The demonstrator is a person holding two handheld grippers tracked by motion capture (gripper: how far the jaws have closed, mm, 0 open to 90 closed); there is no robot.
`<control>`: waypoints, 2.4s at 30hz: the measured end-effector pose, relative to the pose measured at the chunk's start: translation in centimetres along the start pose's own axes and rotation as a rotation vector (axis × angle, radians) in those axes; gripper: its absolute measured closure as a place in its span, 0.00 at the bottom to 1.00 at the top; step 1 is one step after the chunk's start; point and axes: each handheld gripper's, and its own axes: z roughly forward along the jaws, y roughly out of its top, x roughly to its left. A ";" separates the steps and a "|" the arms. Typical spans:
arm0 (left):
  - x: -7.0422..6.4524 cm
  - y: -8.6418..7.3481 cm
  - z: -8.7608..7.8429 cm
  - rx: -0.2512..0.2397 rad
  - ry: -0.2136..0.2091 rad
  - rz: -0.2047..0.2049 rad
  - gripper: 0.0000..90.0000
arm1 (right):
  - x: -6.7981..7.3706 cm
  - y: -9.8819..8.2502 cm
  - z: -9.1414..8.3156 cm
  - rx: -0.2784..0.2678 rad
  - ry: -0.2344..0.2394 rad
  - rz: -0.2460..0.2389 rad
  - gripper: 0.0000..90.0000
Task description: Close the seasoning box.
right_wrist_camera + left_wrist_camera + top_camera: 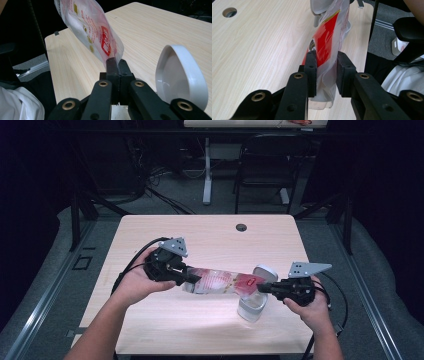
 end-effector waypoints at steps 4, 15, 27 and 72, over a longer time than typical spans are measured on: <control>0.0 0.3 0.0 -0.001 0.000 0.004 0.83 | 0.1 -0.2 -0.2 0.002 -0.004 0.004 1.00; 0.1 0.8 0.0 0.000 -0.002 0.022 0.85 | 0.3 -0.5 -0.5 0.001 -0.016 0.012 1.00; 0.3 0.9 0.1 0.002 -0.003 0.019 0.85 | 0.1 -0.5 -0.6 -0.013 -0.029 0.023 0.98; 0.1 1.6 0.3 -0.012 -0.013 0.026 0.85 | -0.1 -0.6 -1.0 -0.023 -0.036 0.026 1.00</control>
